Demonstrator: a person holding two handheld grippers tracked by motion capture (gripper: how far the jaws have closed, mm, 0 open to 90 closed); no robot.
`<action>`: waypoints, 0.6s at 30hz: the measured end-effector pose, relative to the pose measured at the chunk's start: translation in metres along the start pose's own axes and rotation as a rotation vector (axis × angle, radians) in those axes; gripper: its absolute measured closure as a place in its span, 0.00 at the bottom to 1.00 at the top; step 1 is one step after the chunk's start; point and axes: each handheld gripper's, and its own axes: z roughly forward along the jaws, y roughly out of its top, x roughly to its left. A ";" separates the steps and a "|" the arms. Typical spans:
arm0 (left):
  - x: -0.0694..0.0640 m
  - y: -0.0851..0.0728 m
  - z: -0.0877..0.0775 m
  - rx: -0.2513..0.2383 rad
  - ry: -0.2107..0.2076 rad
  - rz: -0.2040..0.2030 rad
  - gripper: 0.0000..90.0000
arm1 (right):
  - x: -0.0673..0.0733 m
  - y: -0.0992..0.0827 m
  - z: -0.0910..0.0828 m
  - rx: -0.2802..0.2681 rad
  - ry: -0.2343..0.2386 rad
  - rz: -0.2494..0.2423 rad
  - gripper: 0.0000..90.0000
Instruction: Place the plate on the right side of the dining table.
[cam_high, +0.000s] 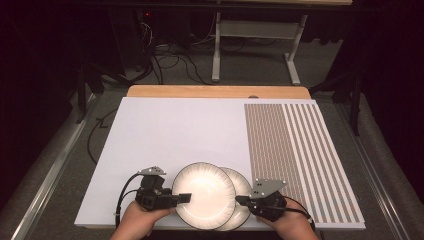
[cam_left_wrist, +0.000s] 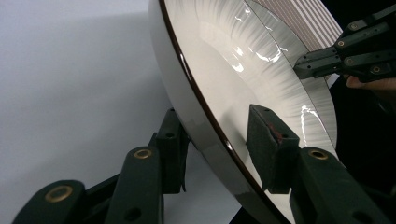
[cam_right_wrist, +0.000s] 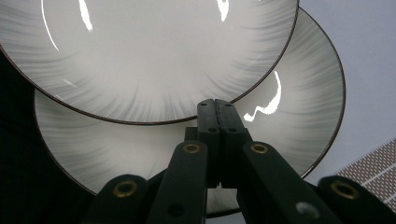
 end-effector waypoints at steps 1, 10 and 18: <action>0.000 0.000 0.000 -0.003 -0.001 0.001 0.67 | 0.000 0.000 -0.001 0.000 0.001 0.001 1.00; 0.003 0.000 -0.001 -0.027 -0.027 -0.033 0.72 | -0.001 0.000 -0.004 -0.014 -0.005 0.014 1.00; 0.008 -0.001 -0.003 -0.045 -0.050 -0.062 0.75 | -0.002 -0.001 -0.006 -0.024 -0.007 0.011 1.00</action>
